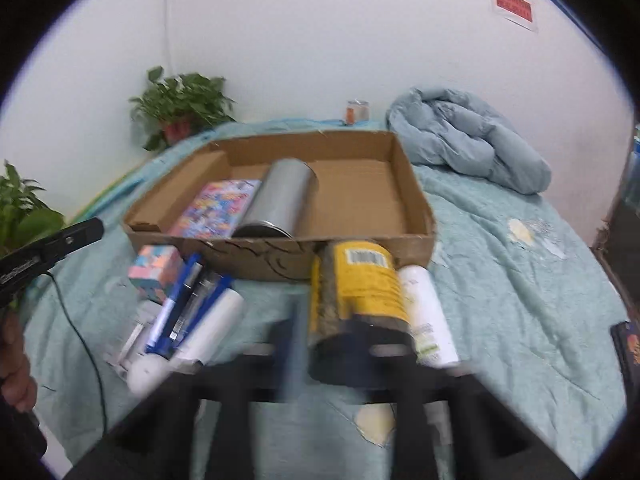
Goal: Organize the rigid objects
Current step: 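Grasp the yellow-labelled jar with the left tool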
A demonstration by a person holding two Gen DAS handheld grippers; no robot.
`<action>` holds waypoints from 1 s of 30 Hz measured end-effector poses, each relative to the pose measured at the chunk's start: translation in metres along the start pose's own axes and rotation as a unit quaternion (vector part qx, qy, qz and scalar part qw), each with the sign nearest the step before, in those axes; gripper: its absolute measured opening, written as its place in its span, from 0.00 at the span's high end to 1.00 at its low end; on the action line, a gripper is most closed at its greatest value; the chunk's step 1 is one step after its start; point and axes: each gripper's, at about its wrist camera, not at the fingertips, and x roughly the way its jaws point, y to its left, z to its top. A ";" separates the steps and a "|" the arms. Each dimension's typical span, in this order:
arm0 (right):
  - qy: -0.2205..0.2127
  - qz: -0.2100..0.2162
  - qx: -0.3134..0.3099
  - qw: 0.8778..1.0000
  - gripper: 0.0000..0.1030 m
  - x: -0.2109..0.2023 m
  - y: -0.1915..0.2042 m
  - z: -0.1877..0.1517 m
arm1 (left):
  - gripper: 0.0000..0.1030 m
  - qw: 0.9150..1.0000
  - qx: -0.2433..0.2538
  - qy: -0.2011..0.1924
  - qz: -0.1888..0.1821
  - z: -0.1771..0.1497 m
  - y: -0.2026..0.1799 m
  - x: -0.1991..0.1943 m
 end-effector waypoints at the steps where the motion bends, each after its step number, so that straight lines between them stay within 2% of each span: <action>1: 0.002 0.004 0.002 1.000 0.95 0.001 -0.001 -0.001 | 0.68 1.000 0.004 0.002 0.006 -0.001 -0.005 0.002; 2: 0.000 0.009 0.001 1.000 0.95 0.000 -0.003 -0.002 | 0.15 1.000 0.002 0.001 0.011 -0.003 -0.008 0.002; 3: -0.001 0.011 -0.004 1.000 0.85 0.000 -0.002 -0.003 | 0.03 1.000 -0.004 -0.005 0.011 -0.003 -0.008 0.001; 4: 0.004 0.017 -0.010 1.000 0.49 0.001 -0.002 -0.002 | 0.01 1.000 -0.016 -0.017 0.002 -0.005 -0.007 0.000; 6: 0.013 0.037 -0.015 0.999 0.02 0.005 -0.001 -0.003 | 0.01 1.000 -0.027 0.001 -0.002 -0.005 -0.008 0.007; 7: 0.004 0.048 -0.011 0.999 0.01 0.003 -0.002 -0.004 | 0.01 1.000 -0.029 0.001 -0.002 -0.003 -0.007 0.009; 10: -0.001 0.044 -0.016 0.999 0.01 0.002 0.000 -0.009 | 0.01 1.000 -0.022 -0.002 0.002 -0.005 -0.011 0.014; 16: 0.028 0.056 -0.031 0.998 0.01 0.014 0.003 -0.015 | 0.01 1.000 -0.008 0.025 -0.007 -0.007 -0.012 0.027; 20: 0.026 0.062 -0.038 0.997 0.01 0.014 0.006 -0.016 | 0.01 1.000 0.009 0.025 -0.009 -0.010 -0.018 0.034; 26: 0.026 0.056 -0.055 0.997 0.01 0.014 0.008 -0.018 | 0.01 0.998 -0.006 0.045 -0.035 -0.012 -0.017 0.047; 30: 0.024 0.075 -0.051 0.996 0.01 0.015 0.004 -0.017 | 0.01 0.998 -0.003 0.052 -0.031 -0.012 -0.017 0.052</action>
